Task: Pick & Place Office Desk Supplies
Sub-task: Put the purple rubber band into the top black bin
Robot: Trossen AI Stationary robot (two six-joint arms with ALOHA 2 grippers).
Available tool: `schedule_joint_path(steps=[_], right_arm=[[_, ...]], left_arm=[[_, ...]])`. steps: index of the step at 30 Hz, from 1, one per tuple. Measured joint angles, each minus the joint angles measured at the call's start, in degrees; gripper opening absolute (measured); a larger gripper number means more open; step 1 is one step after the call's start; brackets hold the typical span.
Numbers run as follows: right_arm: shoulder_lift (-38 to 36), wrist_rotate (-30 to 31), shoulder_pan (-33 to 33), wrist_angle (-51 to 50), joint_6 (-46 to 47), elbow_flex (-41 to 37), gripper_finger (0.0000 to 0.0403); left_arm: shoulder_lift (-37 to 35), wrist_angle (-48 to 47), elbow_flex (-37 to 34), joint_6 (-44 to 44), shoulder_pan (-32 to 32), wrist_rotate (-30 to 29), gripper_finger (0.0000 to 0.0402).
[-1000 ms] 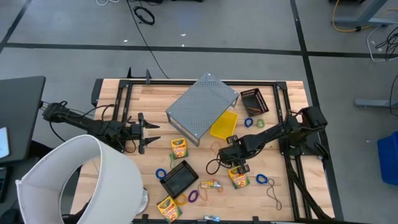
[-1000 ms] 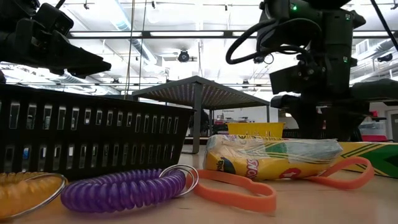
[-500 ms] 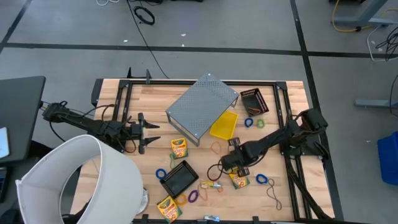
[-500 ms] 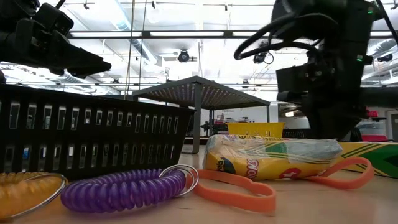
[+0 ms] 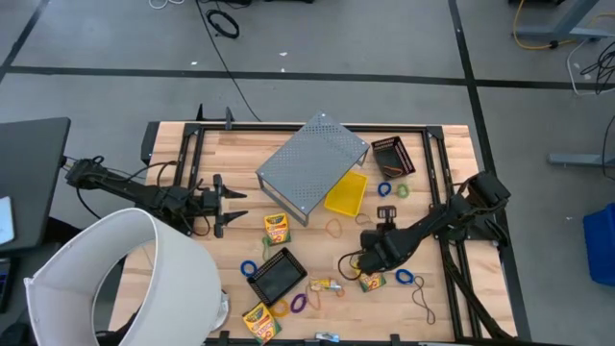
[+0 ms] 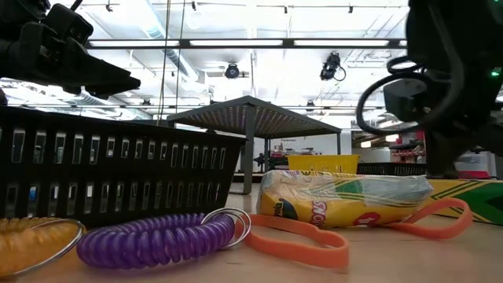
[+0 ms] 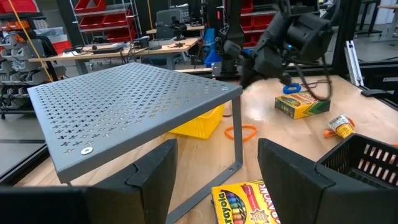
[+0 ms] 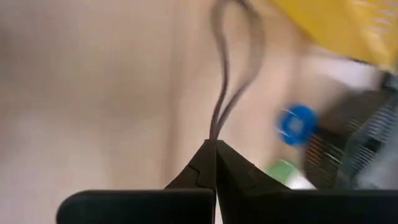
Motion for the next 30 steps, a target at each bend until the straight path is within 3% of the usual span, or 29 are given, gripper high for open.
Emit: schedule_joint_path(steps=[6,13,30], right_arm=[[0.0,9.8,-0.8,-11.3,7.8,2.8,0.0],[-0.4,15.5,-4.7,-22.6,13.4,4.5,0.0],[-6.4,24.8,-20.6,-24.8,13.4,4.3,0.0]], left_arm=[[0.0,0.0,0.0,0.4,0.0,0.0,0.0227],[0.0,0.1,0.0,0.9,0.0,0.0,0.0227],[0.0,0.1,0.0,1.1,0.0,0.0,0.0227]])
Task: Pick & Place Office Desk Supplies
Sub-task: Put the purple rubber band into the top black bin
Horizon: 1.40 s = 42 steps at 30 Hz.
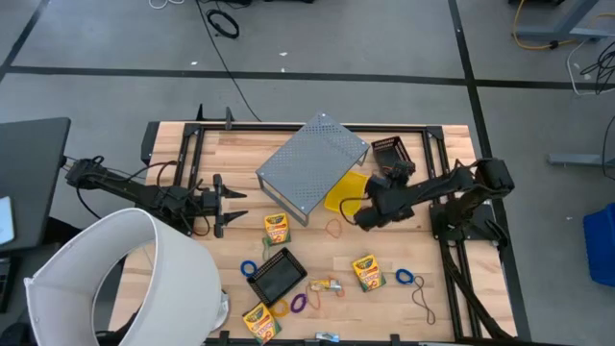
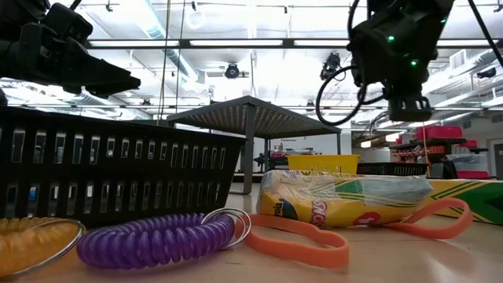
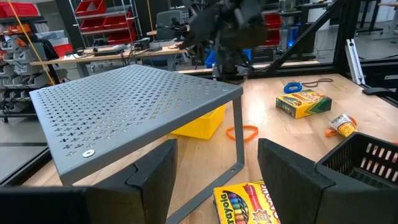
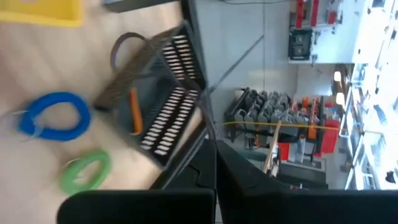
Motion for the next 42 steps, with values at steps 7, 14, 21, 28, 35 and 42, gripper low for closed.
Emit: schedule_joint_path(steps=[7,14,21,28,35,42], right_arm=[[-1.0,2.0,-8.3,1.8,-4.6,0.0,0.0],[-1.0,0.2,-15.3,11.9,-16.7,0.0,0.0],[-1.0,-2.0,-21.0,17.7,-23.8,0.0,0.0],[-1.0,-5.7,-25.1,18.9,-27.2,0.0,0.0],[-1.0,-9.8,-28.6,20.2,-29.6,0.0,0.0001],[-1.0,-15.8,-30.0,20.9,-33.5,0.0,0.0047]], left_arm=[[0.0,0.0,0.0,0.0,0.0,0.0,0.0227],[0.0,0.0,0.0,0.0,0.0,0.0,0.0227],[0.0,0.0,0.0,0.0,0.0,0.0,0.0227],[0.0,0.0,0.0,-0.3,0.0,0.4,0.0227],[0.0,-0.1,0.0,-0.6,0.0,0.5,0.0227],[0.0,-0.1,0.0,-0.6,0.0,0.5,0.0227]])
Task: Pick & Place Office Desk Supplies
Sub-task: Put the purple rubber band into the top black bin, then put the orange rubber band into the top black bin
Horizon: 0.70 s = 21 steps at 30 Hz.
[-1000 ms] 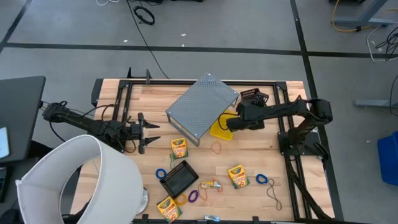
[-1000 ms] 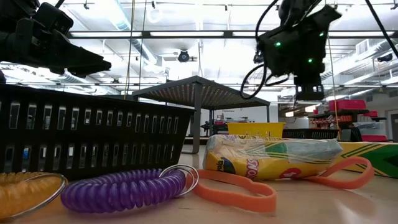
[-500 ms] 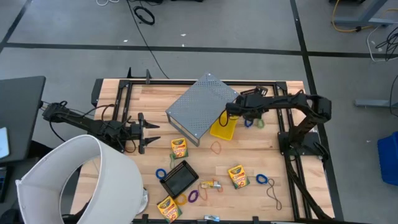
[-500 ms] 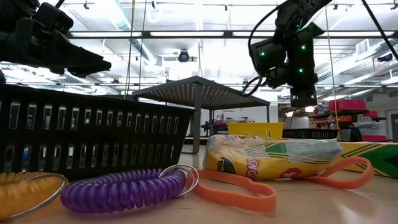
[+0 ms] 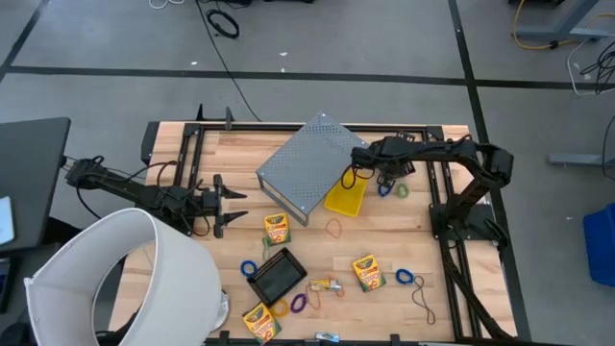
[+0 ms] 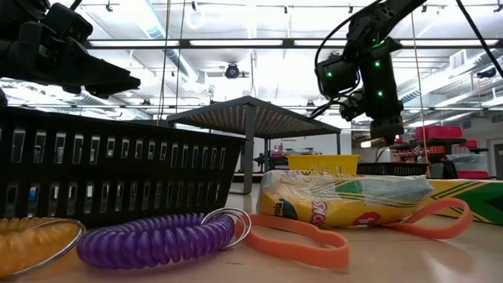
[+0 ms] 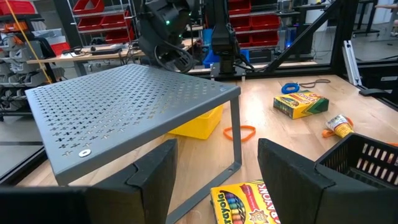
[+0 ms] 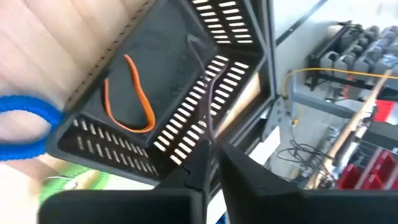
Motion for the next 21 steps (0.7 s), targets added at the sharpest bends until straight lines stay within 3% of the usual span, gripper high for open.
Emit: schedule_joint_path(steps=[11,15,21], right_arm=[[0.0,-0.2,0.1,1.7,-2.4,0.0,0.0183],[0.0,-0.3,1.3,2.1,-2.0,0.0,0.0199],[0.0,-0.6,5.3,0.7,-0.6,0.0,0.0191]], left_arm=[[0.0,0.0,0.0,0.0,0.0,0.0,0.0227],[0.0,0.0,0.0,0.0,0.0,0.0,0.0227],[0.0,0.0,0.0,0.0,0.0,0.0,0.0227]])
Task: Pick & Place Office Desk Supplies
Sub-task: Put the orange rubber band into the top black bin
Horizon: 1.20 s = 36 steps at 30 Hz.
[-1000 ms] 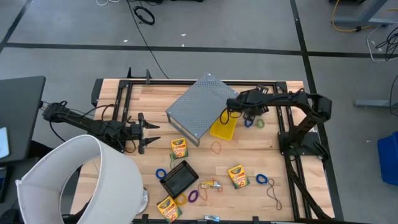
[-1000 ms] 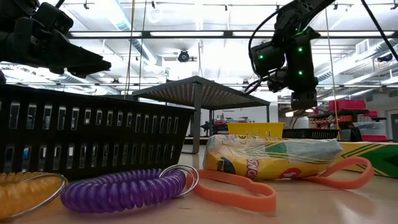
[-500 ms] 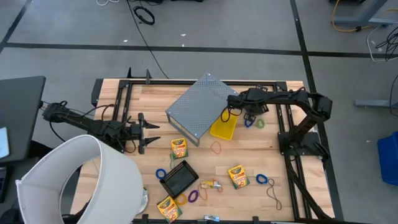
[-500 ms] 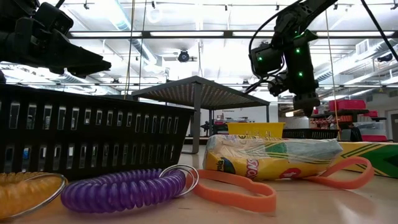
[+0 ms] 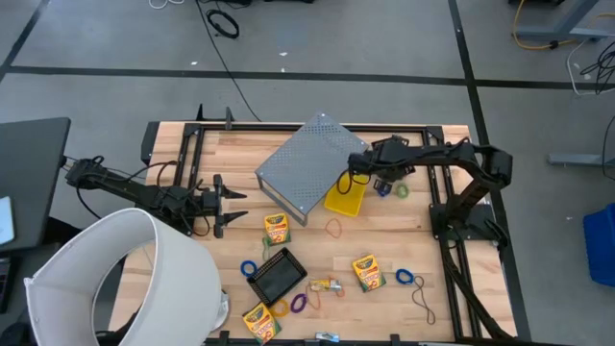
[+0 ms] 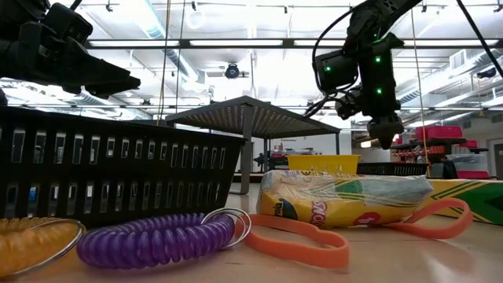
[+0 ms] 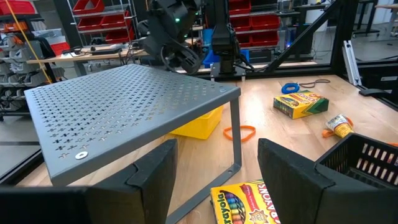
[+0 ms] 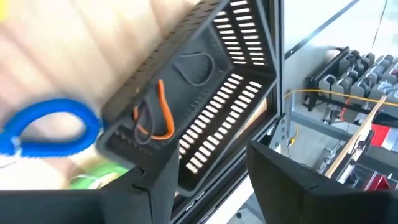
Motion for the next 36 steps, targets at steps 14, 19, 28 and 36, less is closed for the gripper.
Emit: schedule_joint_path(steps=[14,19,28,36], right_arm=[[0.0,-6.9,15.1,-13.8,13.4,0.0,0.0183],[0.0,-12.3,21.1,-13.9,14.7,0.0,0.0183],[0.0,-22.1,30.7,-1.0,10.0,0.0,0.0183],[0.0,-30.7,36.4,26.4,2.2,0.0,0.0183]], left_arm=[[0.0,0.0,0.0,0.0,0.0,0.0,0.0227],[0.0,0.0,0.0,0.0,0.0,0.0,0.0227],[0.0,0.0,0.0,0.0,0.0,0.0,0.0227],[0.0,0.0,0.0,0.0,0.0,0.0,0.0227]])
